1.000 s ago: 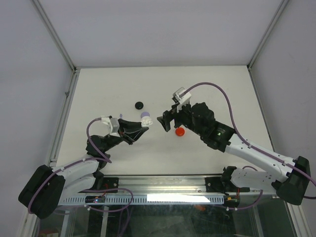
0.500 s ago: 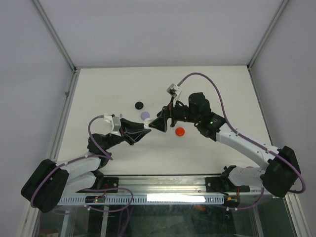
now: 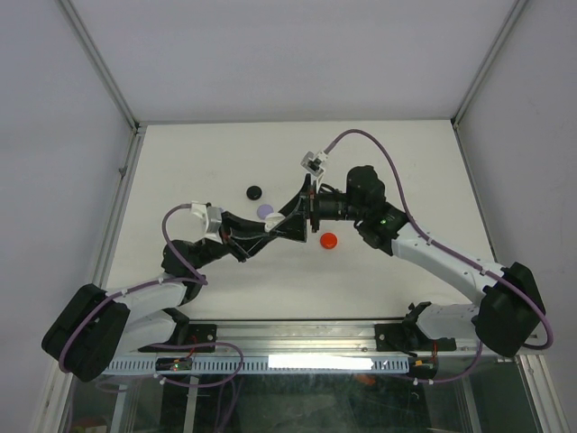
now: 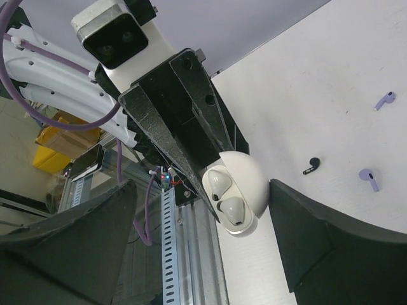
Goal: Insert the wireless bluetooth earbuds into the charging case
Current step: Close the charging case.
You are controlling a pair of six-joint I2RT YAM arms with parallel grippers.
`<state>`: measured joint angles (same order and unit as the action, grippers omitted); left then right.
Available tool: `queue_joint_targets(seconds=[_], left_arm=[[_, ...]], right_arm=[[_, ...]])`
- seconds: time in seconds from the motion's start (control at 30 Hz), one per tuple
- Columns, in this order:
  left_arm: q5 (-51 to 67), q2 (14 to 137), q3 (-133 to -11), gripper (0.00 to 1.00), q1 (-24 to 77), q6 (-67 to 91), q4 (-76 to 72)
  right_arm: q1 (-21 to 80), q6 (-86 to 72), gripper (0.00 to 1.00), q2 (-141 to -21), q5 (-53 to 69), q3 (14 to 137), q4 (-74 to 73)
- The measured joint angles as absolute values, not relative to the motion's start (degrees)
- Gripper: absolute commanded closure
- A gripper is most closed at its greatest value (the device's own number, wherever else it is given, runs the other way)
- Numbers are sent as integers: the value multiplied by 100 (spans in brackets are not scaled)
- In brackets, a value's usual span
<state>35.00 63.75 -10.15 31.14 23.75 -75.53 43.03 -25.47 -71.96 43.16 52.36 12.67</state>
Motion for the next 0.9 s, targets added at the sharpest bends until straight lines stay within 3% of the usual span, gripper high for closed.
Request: queue_joint_targets(seconds=[0.5,0.9], left_arm=[[3476,6379,-1275,100,3118,2644,-6829],[3203,7157,-2005,100,3153,3310,-5006]], right_arm=[[4285,-2257,15,-6965,4254,5168,1160],[4303,-1719,14,-5828,1680,4545,220]])
